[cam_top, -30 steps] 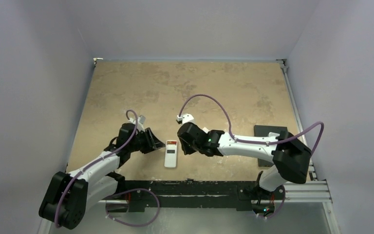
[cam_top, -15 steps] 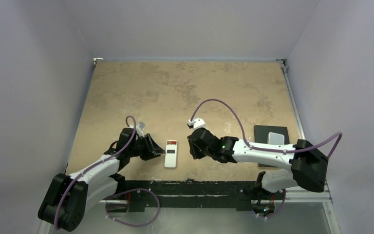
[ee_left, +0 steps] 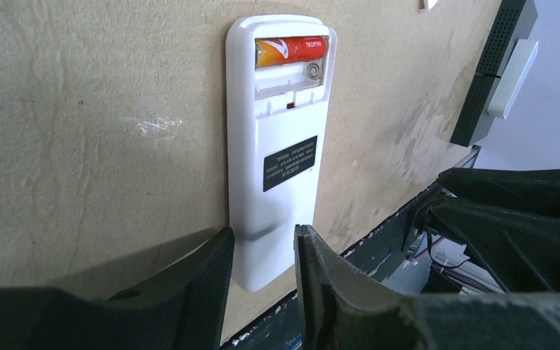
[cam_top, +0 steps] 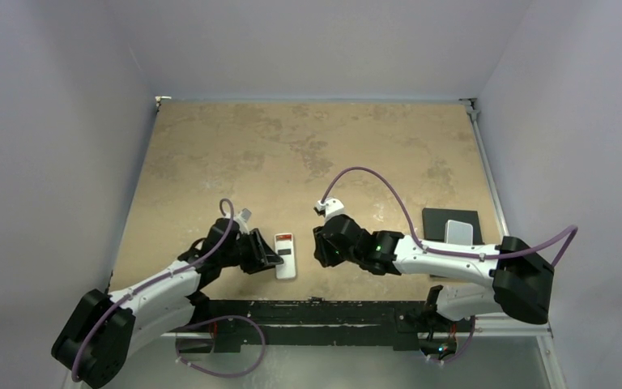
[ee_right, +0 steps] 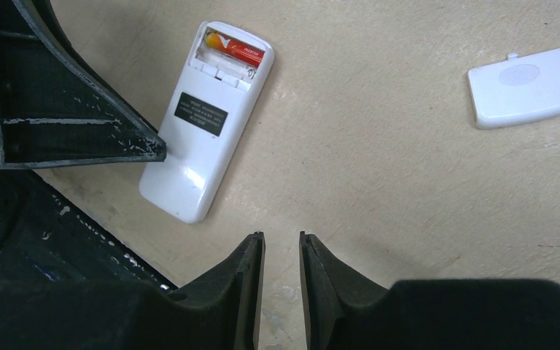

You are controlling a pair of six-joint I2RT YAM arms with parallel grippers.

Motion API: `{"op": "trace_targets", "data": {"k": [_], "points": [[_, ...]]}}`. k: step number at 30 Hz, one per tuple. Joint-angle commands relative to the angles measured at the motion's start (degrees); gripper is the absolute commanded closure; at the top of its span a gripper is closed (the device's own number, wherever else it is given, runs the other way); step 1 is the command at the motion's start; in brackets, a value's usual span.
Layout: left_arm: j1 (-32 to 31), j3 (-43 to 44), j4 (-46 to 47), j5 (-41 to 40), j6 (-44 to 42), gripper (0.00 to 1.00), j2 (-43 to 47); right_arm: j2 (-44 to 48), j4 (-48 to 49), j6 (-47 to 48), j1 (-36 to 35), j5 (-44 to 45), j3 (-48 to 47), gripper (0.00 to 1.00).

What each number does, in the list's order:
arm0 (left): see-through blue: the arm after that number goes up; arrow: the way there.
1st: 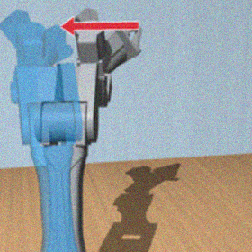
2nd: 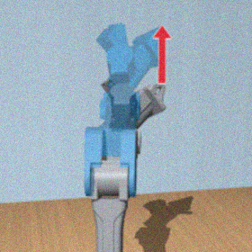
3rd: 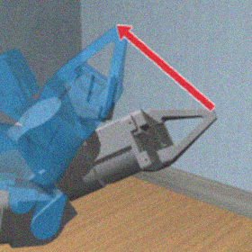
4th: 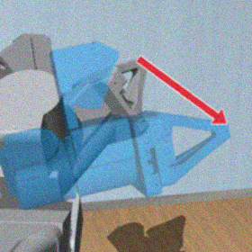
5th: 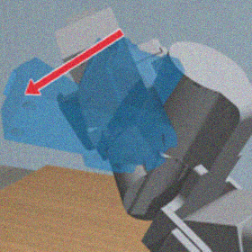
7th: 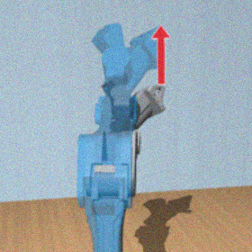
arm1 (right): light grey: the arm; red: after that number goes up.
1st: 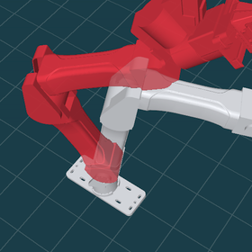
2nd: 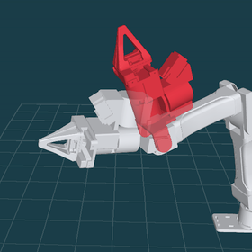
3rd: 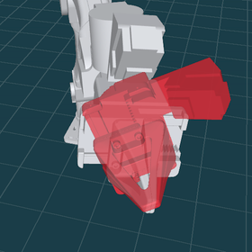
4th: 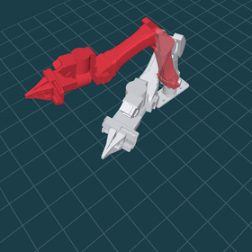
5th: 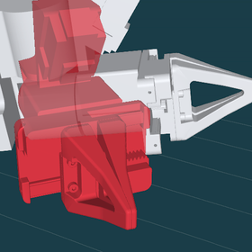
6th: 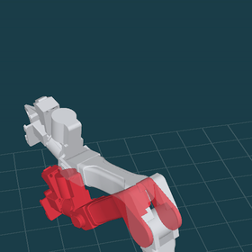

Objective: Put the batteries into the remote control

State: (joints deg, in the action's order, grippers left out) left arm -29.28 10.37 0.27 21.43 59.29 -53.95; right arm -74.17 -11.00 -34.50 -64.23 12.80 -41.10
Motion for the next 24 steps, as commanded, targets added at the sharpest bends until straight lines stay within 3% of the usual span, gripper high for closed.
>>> {"op": "trace_targets", "data": {"k": [1,24], "points": [[-1.3,0.0,3.8,-1.7,2.9,0.64,-1.2,0.3,2.2,0.1,-0.3,-0.8,-0.7,0.68],[-11.9,6.7,15.8,-5.4,6.1,0.64,-16.7,5.4,-0.5,-1.5,-0.3,2.0,-0.3,0.66]]}}
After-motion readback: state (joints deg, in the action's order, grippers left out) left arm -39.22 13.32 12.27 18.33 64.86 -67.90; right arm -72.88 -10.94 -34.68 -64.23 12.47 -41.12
